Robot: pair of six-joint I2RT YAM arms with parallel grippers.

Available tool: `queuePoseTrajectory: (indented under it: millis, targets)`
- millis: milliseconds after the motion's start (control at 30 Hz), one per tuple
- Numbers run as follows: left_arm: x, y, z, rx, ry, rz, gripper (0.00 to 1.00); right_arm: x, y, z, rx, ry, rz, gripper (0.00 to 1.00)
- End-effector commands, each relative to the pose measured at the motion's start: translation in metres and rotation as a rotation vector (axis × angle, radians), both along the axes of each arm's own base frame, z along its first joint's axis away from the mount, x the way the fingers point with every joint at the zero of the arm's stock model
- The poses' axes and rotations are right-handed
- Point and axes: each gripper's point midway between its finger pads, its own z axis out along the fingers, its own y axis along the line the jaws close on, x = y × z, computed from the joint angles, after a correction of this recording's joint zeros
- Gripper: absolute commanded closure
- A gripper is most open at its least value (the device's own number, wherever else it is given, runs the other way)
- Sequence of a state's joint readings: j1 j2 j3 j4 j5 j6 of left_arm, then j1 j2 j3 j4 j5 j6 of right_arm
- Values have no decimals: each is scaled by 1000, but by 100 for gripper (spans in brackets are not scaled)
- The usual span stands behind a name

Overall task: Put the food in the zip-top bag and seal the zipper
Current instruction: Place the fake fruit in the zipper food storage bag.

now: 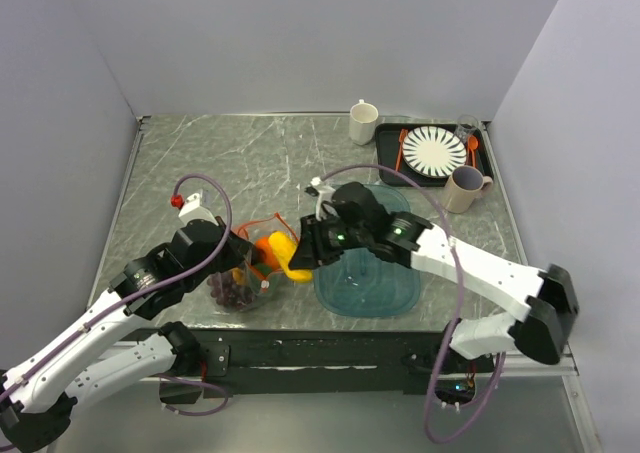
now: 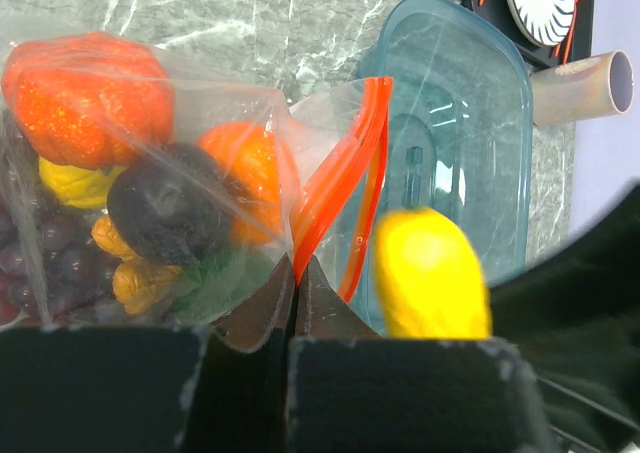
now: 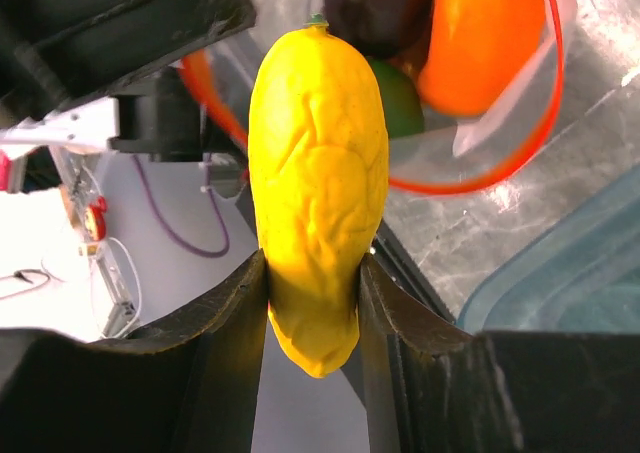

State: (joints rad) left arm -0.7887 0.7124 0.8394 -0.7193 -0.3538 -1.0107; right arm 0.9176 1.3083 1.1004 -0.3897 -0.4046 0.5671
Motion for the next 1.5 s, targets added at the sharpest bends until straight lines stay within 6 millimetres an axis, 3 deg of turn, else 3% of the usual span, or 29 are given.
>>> queuePoseTrajectory:
  millis: [0,33,100,167,200,367,500,867,933,1067,1300,1467]
  targets:
    - [2,-3,16,-44,-42,-10,99,14,14,-2,-61,-43,39,99]
    - [2,-4,16,-43,-43,-14,99,24,15,4,-83,-73,16,99]
    - [1,-5,16,-49,-45,-25,99,26,16,-11,-146,-72,57,98]
    - [1,-5,15,-44,-43,-25,99,27,23,-8,-162,-85,107,98]
    - [1,-5,15,-41,-42,-24,99,27,23,-24,-207,-47,123,98]
    - [1,-5,14,-38,-40,-26,99,35,37,-21,-246,-52,176,97]
    - [2,-5,18,-43,-50,-24,99,48,44,-33,-296,-29,135,97]
    - [3,-10,20,-56,-52,-36,99,70,84,-9,-106,-28,15,86]
    - [2,-9,20,-58,-52,-33,99,70,87,-14,-108,-10,9,76]
    - [2,-5,20,-44,-56,-27,99,73,88,-29,-156,-11,-19,70]
    - [1,-4,25,-56,-69,-25,99,90,96,-25,-149,-46,-155,71]
    - [0,-3,25,-62,-72,-20,99,91,107,-15,-29,-22,-221,70]
